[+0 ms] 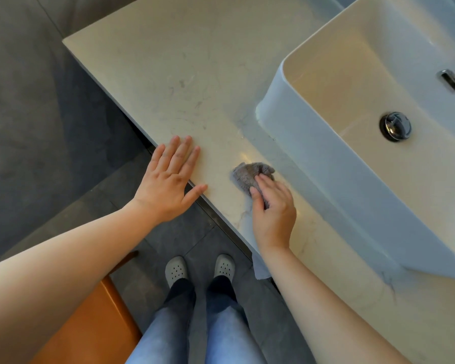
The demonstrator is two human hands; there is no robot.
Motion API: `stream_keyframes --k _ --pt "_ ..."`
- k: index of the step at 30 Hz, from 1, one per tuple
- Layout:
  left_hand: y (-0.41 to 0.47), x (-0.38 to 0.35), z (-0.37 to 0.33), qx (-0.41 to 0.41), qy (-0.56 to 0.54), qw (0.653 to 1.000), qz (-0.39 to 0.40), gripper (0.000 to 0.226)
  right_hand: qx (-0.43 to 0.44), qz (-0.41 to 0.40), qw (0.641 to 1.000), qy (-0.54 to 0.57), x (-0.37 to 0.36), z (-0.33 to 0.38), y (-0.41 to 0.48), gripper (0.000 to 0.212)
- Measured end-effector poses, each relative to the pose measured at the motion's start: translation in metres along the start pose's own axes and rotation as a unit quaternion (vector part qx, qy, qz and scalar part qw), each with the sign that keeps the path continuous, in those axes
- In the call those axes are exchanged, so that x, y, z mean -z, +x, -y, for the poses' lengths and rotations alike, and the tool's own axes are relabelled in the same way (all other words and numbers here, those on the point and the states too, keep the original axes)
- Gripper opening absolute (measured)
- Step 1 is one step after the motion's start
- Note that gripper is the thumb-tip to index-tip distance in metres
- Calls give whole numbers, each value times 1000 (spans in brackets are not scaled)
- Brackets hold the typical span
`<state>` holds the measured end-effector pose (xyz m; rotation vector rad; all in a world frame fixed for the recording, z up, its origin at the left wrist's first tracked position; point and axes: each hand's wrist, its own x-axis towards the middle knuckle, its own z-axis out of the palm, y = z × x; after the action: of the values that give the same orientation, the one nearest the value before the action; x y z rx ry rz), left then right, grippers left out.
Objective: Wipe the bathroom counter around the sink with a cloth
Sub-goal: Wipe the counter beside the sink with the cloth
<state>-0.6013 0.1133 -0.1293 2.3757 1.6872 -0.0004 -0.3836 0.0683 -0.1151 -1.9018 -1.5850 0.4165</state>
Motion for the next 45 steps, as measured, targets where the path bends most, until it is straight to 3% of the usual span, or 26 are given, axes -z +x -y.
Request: stream_keyframes --k 5,8,10,14,16,21,27,32,36,41,45 --pt "1 3 1 -2 2 1000 9 81 7 78 996 49 11 17 -37 28" --pt "2 4 1 0 7 1000 15 81 -92 120 973 177 29 25 -46 25" --pt "1 4 1 1 12 1000 21 81 -160 83 957 227 43 24 -45 24" --pt "1 3 0 5 12 1000 23 81 -161 -107 973 123 67 -10 -29 25" --pt "1 3 0 6 16 999 28 80 -143 -133 979 54 69 -33 -21 27" --pt "1 4 0 7 12 999 30 80 -132 -96 986 -47 48 -59 -13 30" --pt "1 3 0 7 11 1000 27 80 -64 -44 996 -33 17 -32 18 39" --pt "1 4 0 2 4 1000 24 80 -55 -73 995 -40 -1 -23 29 38" --pt "1 8 3 -5 -5 1000 20 80 9 -19 999 -39 -13 -12 51 36" --pt "2 27 16 -29 -62 998 12 79 -24 -45 999 -20 -26 5 63 33" --pt "1 33 32 -18 -50 998 -18 74 7 1 1000 -20 -24 15 34 33"
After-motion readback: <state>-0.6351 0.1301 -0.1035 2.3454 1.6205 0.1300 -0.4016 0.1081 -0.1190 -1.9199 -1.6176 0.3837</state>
